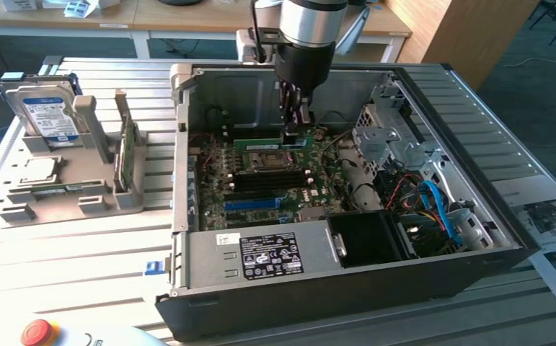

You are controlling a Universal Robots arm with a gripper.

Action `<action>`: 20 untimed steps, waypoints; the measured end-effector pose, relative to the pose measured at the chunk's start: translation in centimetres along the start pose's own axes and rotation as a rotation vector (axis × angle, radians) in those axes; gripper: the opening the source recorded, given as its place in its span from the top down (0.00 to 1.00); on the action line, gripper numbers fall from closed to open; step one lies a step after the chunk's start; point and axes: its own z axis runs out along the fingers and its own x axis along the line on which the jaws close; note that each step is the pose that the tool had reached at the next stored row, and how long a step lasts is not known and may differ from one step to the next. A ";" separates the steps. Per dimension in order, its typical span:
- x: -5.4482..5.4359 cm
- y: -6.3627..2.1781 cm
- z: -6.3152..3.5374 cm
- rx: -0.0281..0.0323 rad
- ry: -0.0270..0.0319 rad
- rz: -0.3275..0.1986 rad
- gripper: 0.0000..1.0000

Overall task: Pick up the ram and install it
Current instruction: 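Insert the ram into the slot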

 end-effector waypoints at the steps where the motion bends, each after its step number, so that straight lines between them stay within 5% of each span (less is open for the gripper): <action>1: 0.0 -0.05 0.00 0.0001 -0.0001 0.000 0.88; 20: 0.5 -0.43 0.66 -0.0004 0.0001 0.000 0.88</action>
